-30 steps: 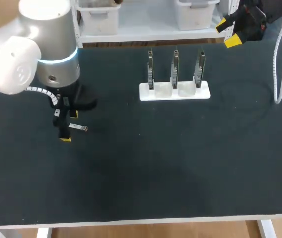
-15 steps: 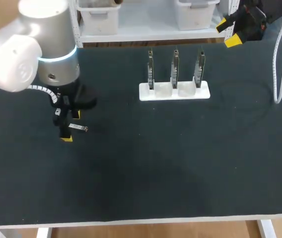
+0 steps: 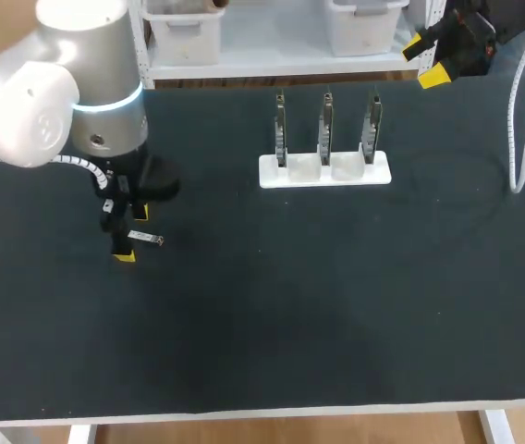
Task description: Pick up the optical module with the left hand, and insert it into the network port with the right hand.
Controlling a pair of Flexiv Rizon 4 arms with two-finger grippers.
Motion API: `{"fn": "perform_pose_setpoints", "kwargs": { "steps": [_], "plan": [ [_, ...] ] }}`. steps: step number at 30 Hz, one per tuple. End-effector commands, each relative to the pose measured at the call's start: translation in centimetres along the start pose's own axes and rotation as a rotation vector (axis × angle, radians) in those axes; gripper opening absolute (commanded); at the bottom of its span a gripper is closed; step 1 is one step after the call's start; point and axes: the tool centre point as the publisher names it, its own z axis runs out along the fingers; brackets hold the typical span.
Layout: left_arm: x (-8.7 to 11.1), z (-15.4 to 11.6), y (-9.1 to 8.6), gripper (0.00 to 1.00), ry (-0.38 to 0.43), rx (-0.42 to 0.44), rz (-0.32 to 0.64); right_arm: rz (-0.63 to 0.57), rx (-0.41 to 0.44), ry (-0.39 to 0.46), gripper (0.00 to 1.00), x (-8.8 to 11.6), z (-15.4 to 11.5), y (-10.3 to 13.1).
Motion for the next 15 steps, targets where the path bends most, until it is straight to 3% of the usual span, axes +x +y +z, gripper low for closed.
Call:
{"fn": "perform_pose_setpoints", "kwargs": {
  "steps": [1,15],
  "plan": [
    [-0.13,0.30,0.03,1.00,-0.007,0.003,0.005,0.001,-0.388,0.002,1.00,-0.14,-0.19,-0.81],
    [-0.68,0.51,-0.11,1.00,-0.009,0.013,0.026,0.001,-0.388,0.002,1.00,-0.14,-0.19,-0.81]
  ]
}}
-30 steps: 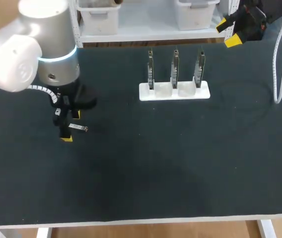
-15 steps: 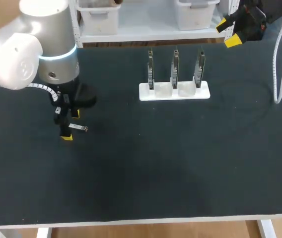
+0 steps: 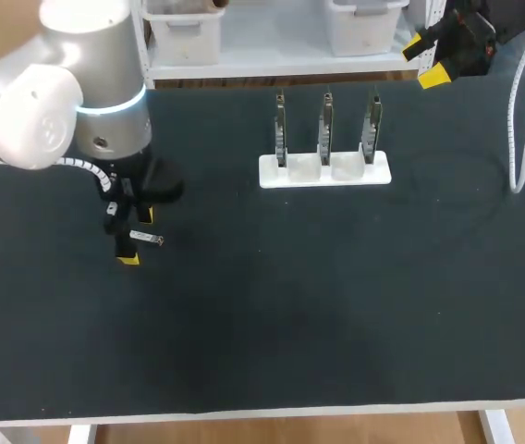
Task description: Pick up the optical module with the left hand, and insert it into the network port with the right hand.
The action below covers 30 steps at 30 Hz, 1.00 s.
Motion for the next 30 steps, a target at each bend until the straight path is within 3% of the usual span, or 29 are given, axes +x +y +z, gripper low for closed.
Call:
{"fn": "perform_pose_setpoints", "kwargs": {
  "steps": [1,30],
  "plan": [
    [0.08,0.12,0.14,1.00,0.002,0.003,0.003,0.001,-0.388,0.002,1.00,-0.14,-0.19,-0.81],
    [0.37,0.51,-0.25,1.00,0.012,-0.026,-0.029,0.001,-0.388,0.002,1.00,-0.14,-0.19,-0.81]
  ]
}}
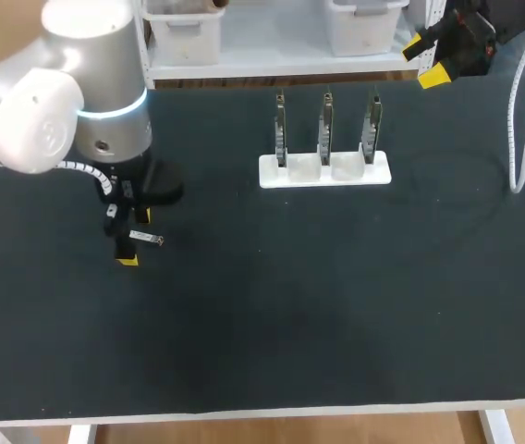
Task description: Pick up the optical module with the left hand, and insert it into the network port with the right hand.
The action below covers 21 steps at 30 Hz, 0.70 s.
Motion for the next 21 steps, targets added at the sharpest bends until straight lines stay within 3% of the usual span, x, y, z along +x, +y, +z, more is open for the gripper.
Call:
{"fn": "perform_pose_setpoints", "kwargs": {
  "steps": [1,11,12,14,17,21],
  "plan": [
    [0.10,0.37,-0.29,1.00,-0.006,-0.008,-0.002,0.001,-0.388,0.002,1.00,-0.14,-0.19,-0.81],
    [0.14,0.44,-0.34,1.00,0.000,-0.016,-0.005,0.001,-0.388,0.002,1.00,-0.14,-0.19,-0.81],
    [0.15,0.44,-0.34,0.92,0.000,-0.016,-0.004,0.001,-0.388,0.002,1.00,-0.14,-0.19,-0.81],
    [0.16,0.44,-0.35,0.41,0.000,-0.016,-0.002,0.001,-0.388,0.002,1.00,-0.14,-0.19,-0.81],
    [0.18,0.45,-0.38,0.04,-0.001,-0.016,-0.002,0.001,-0.388,0.002,1.00,-0.14,-0.19,-0.81],
    [0.20,0.47,-0.42,0.00,0.000,-0.016,-0.003,0.001,-0.388,0.002,1.00,-0.14,-0.19,-0.81]
  ]
}}
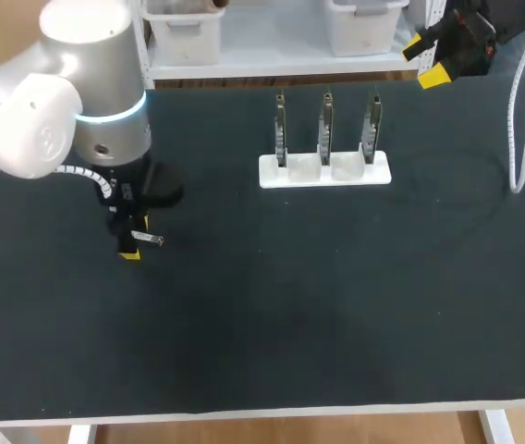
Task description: Pick up the optical module with the left hand, and insert it into the network port with the right hand.
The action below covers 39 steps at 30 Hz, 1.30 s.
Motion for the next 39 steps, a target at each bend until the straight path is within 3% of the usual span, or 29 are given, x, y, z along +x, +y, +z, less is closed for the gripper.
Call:
{"fn": "perform_pose_setpoints", "kwargs": {
  "steps": [1,15,17,22,27,32,35,39],
  "plan": [
    [0.2,0.3,-0.3,0.00,-0.002,-0.003,0.001,0.001,-0.388,0.002,1.00,-0.1,-0.2,-0.8],
    [0.1,0.1,-0.3,0.00,-0.003,-0.003,-0.003,0.001,-0.388,0.002,1.00,-0.1,-0.2,-0.8],
    [0.0,0.0,-0.3,0.00,-0.042,0.017,0.005,0.001,-0.388,0.002,1.00,-0.1,-0.2,-0.8],
    [1.0,-1.6,0.0,0.00,-0.290,0.086,0.020,0.001,-0.388,0.002,1.00,-0.1,-0.2,-0.8],
    [2.2,-3.4,0.3,0.00,-0.587,0.147,0.058,0.001,-0.388,0.002,1.00,-0.1,-0.2,-0.8],
    [3.0,-5.4,0.5,0.00,-0.800,0.170,0.109,0.001,-0.388,0.002,1.00,-0.1,-0.2,-0.8],
    [3.1,-6.2,0.7,0.00,-0.878,0.176,0.126,0.001,-0.388,0.002,1.00,-0.1,-0.2,-0.8],
    [2.7,-6.9,0.6,0.00,-0.877,0.168,0.137,0.001,-0.388,0.002,1.00,-0.1,-0.2,-0.8]
  ]
}}
